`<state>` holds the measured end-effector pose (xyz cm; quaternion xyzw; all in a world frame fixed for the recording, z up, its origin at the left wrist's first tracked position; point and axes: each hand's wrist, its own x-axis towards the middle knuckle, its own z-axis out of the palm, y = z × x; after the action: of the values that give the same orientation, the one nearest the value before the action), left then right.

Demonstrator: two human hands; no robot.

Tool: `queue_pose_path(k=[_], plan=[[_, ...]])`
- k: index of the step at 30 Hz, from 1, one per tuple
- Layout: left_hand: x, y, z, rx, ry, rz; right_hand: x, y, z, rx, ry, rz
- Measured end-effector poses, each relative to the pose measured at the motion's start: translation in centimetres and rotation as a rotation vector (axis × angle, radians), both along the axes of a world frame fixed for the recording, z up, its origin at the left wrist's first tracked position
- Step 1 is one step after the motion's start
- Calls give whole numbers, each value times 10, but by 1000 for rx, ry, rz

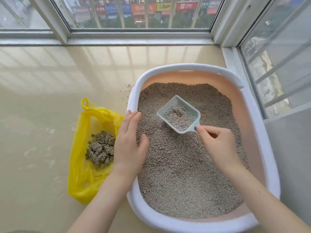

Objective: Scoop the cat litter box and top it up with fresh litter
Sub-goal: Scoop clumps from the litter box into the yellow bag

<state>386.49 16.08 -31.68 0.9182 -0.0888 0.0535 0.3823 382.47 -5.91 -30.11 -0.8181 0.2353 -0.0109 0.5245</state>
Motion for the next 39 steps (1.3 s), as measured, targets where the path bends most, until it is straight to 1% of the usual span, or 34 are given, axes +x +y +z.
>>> queue_pose_path(k=[2, 4, 8, 11, 15, 19, 23, 25, 27, 31, 33, 35, 37, 39], plan=[[0, 0, -1, -10, -18, -9, -11, 0, 4, -22, -4, -37], [-1, 3, 1, -35, -22, -61, -22, 1, 7, -53, 19, -49], [-14, 20, 7, -90, -46, -366, -44, 1, 10, -113, 61, -73], [-30, 39, 4, -80, -90, -495, -59, 2, 12, -129, 65, -110], [-42, 60, 1, -15, -124, -577, -74, 6, 19, -174, 112, -94], [-46, 63, -3, -29, -101, -582, -84, 13, 19, -210, 150, -98], [-47, 62, -6, -67, -119, -540, -84, 32, 29, -123, 108, -104], [-48, 59, -4, -116, -120, -499, -81, 44, 37, -105, 91, -122], [-46, 62, 1, -178, -97, -382, -76, 62, 48, -84, 75, -90], [-36, 92, 13, -229, -63, -9, -63, 108, 70, -63, 56, 5], [-29, 114, 12, -194, -54, 149, -57, 134, 73, -125, 47, 54], [-23, 137, 6, -135, -13, 267, -51, 163, 70, -253, 27, 89], [-20, 157, -3, -112, 99, 345, -45, 191, 65, -363, 20, 121], [-18, 170, -16, -94, 250, 392, -41, 214, 56, -513, 31, 170]])
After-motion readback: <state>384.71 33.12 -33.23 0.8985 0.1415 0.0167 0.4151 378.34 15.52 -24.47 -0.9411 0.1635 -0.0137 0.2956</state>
